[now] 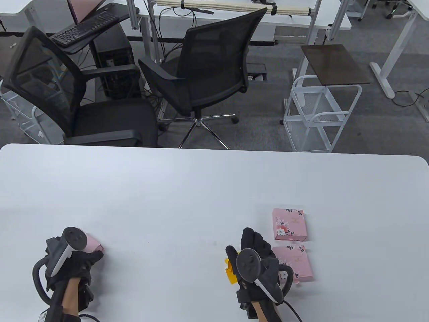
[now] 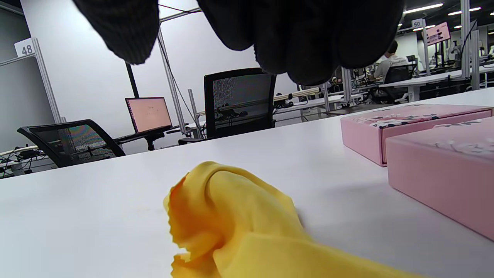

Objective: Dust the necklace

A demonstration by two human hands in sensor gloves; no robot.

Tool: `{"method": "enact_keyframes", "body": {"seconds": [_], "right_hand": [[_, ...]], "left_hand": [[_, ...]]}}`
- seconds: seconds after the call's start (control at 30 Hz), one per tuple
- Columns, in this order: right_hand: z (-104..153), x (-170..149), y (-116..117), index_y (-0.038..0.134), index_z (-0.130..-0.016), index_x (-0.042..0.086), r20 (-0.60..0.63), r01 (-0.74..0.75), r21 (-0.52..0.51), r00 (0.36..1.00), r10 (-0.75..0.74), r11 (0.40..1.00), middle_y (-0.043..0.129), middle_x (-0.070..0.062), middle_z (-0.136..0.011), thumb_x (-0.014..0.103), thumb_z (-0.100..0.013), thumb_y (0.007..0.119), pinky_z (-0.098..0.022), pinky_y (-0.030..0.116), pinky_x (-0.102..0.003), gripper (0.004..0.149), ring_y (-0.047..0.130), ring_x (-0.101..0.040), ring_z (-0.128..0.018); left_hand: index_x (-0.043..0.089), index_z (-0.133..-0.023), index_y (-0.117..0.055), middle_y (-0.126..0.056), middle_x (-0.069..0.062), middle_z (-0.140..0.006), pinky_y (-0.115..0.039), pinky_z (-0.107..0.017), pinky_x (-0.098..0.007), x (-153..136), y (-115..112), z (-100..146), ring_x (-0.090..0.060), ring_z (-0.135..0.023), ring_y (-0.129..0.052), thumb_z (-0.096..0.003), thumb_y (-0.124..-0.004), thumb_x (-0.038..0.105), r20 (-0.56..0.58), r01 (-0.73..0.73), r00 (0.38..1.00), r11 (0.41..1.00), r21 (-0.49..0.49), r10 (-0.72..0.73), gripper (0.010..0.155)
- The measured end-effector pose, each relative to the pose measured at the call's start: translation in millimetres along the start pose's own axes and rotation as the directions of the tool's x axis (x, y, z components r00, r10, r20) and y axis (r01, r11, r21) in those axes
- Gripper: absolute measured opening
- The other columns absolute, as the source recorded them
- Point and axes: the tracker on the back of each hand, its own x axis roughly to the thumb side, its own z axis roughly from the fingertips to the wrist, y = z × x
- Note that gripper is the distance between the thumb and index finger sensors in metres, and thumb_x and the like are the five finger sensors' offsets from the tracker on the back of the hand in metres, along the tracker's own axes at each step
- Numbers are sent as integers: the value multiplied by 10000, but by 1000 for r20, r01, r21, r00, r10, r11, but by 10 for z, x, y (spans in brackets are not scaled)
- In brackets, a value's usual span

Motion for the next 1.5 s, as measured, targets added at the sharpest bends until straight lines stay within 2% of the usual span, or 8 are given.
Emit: {"method": "enact_keyframes", "body": {"seconds": [0.4, 0.47, 0.57, 0.8, 0.93, 1.1, 1.33, 1.5], "right_hand": [[15, 30, 24, 496, -1139, 2, 25, -12, 22, 1000, 11, 1000, 576, -340, -1104, 490, -663, 704, -679, 607, -663, 712, 705, -587, -892], [16, 28, 25, 500, -1137, 3, 26, -11, 16, 1000, 10, 1000, 579, -339, -1103, 489, -663, 703, -678, 609, -664, 709, 706, -587, -891], [8, 29, 19, 501, -1136, 5, 31, -11, 7, 999, 11, 1000, 580, -335, -1104, 491, -663, 701, -678, 609, -662, 707, 710, -583, -891], [25, 32, 50, 505, -1135, 8, 33, 10, 17, 999, -11, 1000, 586, -334, -1101, 487, -663, 700, -676, 612, -660, 700, 713, -582, -888], [33, 51, 68, 505, -1135, 9, 45, 0, 25, 999, -1, 1000, 585, -332, -1102, 488, -664, 697, -678, 613, -658, 699, 712, -578, -891], [36, 52, 110, 509, -1134, 11, 51, -6, 55, 999, 3, 998, 595, -330, -1097, 488, -664, 694, -674, 619, -654, 695, 720, -573, -886], [10, 22, 133, 509, -1134, 12, 40, -2, 66, 999, 0, 998, 596, -328, -1097, 489, -665, 691, -673, 621, -651, 693, 722, -570, -885], [14, 28, 154, 523, -1130, 28, 65, -5, 56, 998, 1, 998, 616, -310, -1090, 481, -663, 682, -674, 630, -637, 670, 736, -544, -882]], "left_hand": [[121, -1207, -247, -337, -334, -1206, -415, -784, -663, 147, -7, 78, -557, -1051, -343, -496, -894, 654, 77, 54, 995, 997, 51, -58, 1099], [121, -1207, -261, -346, -335, -1202, -427, -777, -666, 268, 31, 177, -558, -1045, -357, -493, -891, 662, 109, 58, 992, 993, 107, -70, 1096], [140, -1211, -274, -355, -313, -1210, -443, -781, -662, 590, 107, 353, -547, -1050, -370, -480, -896, 671, 164, 120, 973, 963, 241, -163, 1097], [183, -1212, -298, -367, -277, -1224, -479, -779, -652, 1483, 103, 606, -522, -1066, -383, -465, -891, 686, 346, 171, 891, 924, 342, -294, 1079], [212, -1207, -291, -362, -250, -1229, -486, -790, -636, 1957, -28, 569, -499, -1077, -384, -448, -881, 697, 489, 185, 820, 946, 266, -297, 1077], [236, -1197, -304, -366, -236, -1227, -472, -792, -635, 2334, -312, 433, -489, -1076, -386, -434, -892, 683, 611, 188, 755, 971, 149, -240, 1063], [261, -1194, -293, -326, -187, -1251, -412, -809, -655, 2558, -460, 408, -448, -1116, -334, -440, -913, 637, 694, 243, 671, 961, 129, -262, 1045], [281, -1184, -196, -184, -168, -1261, -324, -805, -684, 2532, -503, 409, -440, -1135, -209, -484, -875, 595, 720, 220, 660, 972, 88, -214, 1025]]}}
